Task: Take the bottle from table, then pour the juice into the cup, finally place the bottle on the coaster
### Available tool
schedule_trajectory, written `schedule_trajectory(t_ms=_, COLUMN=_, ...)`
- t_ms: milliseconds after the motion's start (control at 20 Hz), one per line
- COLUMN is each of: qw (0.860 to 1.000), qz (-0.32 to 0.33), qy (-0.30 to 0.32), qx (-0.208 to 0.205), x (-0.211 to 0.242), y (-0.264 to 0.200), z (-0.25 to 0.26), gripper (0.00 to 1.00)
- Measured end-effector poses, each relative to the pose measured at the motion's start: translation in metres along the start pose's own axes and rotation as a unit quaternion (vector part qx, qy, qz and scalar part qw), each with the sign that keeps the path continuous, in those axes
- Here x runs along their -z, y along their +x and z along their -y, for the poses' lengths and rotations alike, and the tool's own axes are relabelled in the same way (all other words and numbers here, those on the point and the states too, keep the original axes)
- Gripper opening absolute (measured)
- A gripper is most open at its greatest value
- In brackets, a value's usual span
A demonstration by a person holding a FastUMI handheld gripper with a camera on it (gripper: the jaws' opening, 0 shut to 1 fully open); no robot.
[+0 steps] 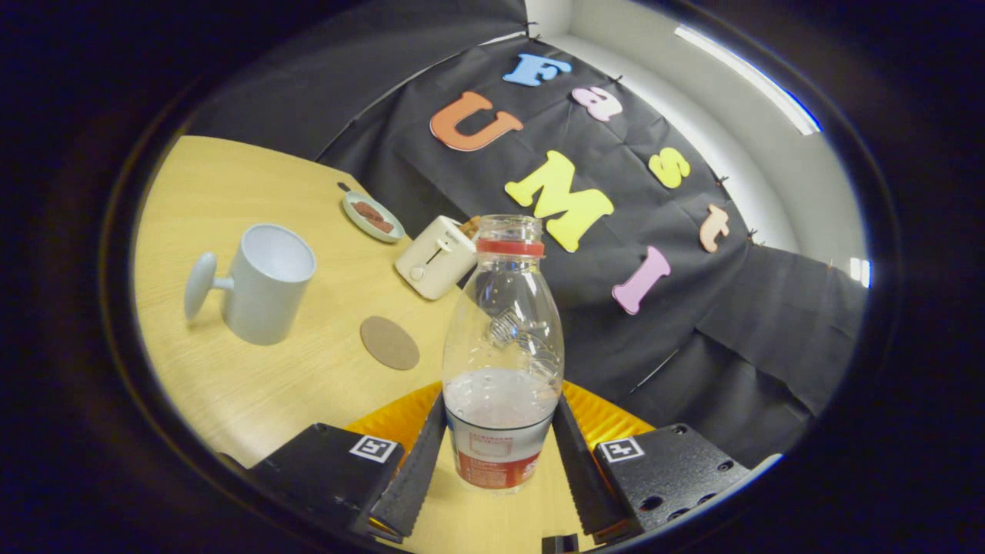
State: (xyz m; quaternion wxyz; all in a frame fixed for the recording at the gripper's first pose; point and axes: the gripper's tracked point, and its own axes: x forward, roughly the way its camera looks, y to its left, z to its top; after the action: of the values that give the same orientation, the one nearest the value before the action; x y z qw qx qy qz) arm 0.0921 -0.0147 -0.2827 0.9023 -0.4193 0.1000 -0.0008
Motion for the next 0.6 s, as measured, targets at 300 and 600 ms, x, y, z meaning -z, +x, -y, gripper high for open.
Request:
schedule_trajectory(t_ms=300, qw=0.996, qz=0.004, qy=-0.087, qx=0.033, x=-0.017, y=0.002, z=0.013, gripper=0.80)
schedule_trajectory(t_ms=600, qw=0.987, qz=0.005, qy=-0.156, qx=0.047, x=-0.027, y=0.007, z=0.012, gripper=0.80)
